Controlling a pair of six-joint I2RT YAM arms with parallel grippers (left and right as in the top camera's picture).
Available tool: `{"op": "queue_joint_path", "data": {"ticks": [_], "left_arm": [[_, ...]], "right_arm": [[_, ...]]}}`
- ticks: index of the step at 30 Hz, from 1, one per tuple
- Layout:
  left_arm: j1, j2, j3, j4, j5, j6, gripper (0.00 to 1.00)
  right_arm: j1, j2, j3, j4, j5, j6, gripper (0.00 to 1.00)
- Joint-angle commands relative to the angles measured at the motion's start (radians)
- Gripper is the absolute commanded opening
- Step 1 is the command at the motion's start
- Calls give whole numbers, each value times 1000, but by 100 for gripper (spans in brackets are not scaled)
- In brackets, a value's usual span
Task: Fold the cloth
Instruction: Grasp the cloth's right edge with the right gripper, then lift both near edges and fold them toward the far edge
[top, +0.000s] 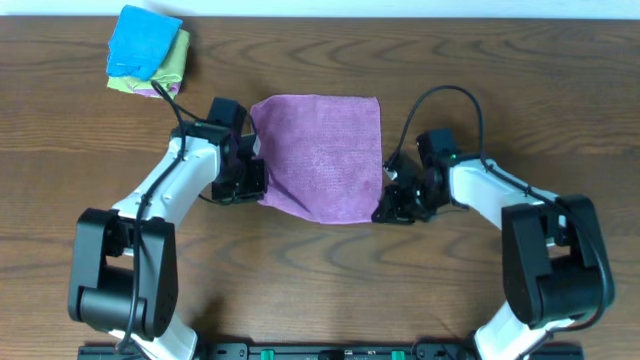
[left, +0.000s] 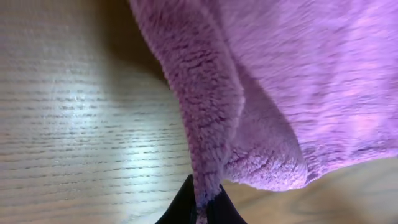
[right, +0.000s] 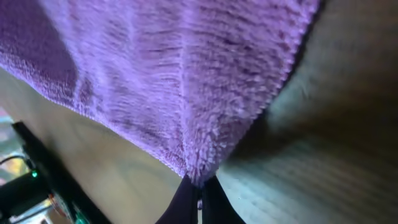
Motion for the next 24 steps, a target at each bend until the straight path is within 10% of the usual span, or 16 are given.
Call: {"op": "queue_joint_path", "data": {"ticks": [1,24], "left_arm": [[4,-78,51,-20,19,-8,6],[4,-179,57,-301,-93,-122,6]], "right_arm": [[8,-41,77,-40,9,-33,1],[8,-168,217,-151,69,-35,1]]}}
